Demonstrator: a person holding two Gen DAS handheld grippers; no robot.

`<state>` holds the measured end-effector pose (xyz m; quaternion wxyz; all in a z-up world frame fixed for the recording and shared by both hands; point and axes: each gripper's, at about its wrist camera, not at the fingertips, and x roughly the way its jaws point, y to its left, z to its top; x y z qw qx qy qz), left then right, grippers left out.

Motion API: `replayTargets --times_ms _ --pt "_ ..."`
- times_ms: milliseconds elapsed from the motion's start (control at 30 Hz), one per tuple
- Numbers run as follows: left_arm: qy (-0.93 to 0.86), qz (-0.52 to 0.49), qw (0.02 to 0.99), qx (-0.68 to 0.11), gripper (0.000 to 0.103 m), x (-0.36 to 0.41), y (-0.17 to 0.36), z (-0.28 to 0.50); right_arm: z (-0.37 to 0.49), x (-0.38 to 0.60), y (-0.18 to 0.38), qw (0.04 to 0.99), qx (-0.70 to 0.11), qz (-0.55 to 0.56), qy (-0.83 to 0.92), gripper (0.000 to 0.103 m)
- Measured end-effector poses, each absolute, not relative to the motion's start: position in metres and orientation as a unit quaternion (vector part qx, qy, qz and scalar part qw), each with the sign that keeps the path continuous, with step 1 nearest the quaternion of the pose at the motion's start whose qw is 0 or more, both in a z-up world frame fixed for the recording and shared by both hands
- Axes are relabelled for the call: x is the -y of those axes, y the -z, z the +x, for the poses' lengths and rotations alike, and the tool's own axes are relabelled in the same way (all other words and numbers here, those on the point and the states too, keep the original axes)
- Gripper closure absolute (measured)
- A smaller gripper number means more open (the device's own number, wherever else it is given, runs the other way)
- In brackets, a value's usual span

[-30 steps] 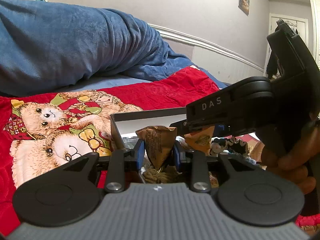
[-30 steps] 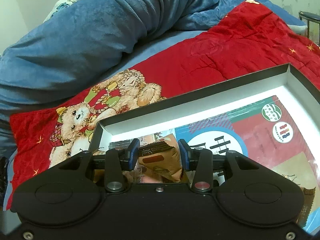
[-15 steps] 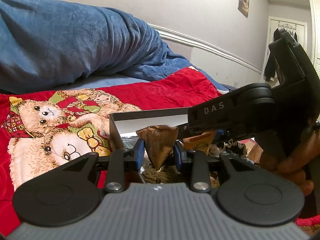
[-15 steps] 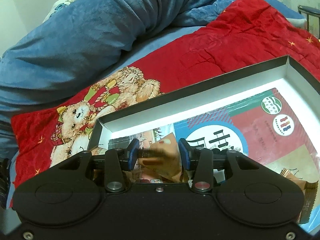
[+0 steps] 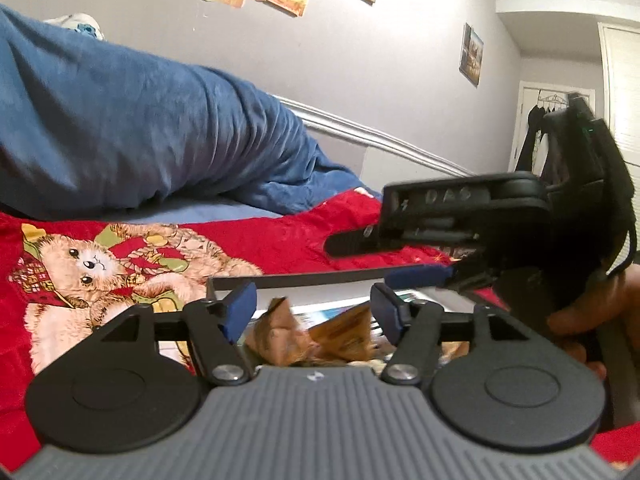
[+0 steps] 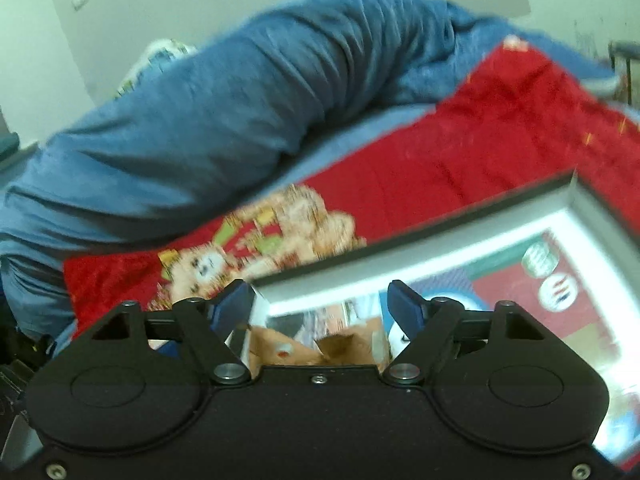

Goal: Organize objects
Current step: 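Lower both triangles into the box and open both grippers, then grasp the blue binder clip with the left gripper while the right gripper grasps the teal clip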

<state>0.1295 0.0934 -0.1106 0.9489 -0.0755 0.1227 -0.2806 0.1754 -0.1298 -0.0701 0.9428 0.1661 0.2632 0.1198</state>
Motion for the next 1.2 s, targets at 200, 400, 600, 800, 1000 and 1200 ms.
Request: replayTargets --times_ms 200,400,600,800,1000,1200 --pt "0.307 -0.054 0.941 -0.128 0.017 -0.073 0.089 0.065 0.094 0.159 0.035 0.972 -0.195 0.127 -0.025 0.012" --pt "0.341 -0.032 0.910 -0.233 0.016 -0.048 0.109 0.038 0.039 0.196 0.059 0.956 -0.241 0.160 0.039 0.011" --pt "0.296 -0.006 0.906 -0.304 0.016 -0.032 0.131 0.052 0.023 0.225 0.083 0.933 -0.306 0.175 0.078 0.013" --pt "0.293 0.009 0.901 -0.319 0.016 -0.025 0.147 0.051 0.037 0.224 0.109 0.912 -0.367 0.171 0.062 0.022" --pt "0.296 0.012 0.902 -0.315 0.047 -0.026 0.149 0.053 0.045 0.228 0.122 0.898 -0.392 0.189 0.063 0.024" --pt "0.329 0.017 0.892 -0.309 0.053 -0.025 0.147 0.052 0.049 0.238 0.134 0.884 -0.412 0.210 0.073 0.033"
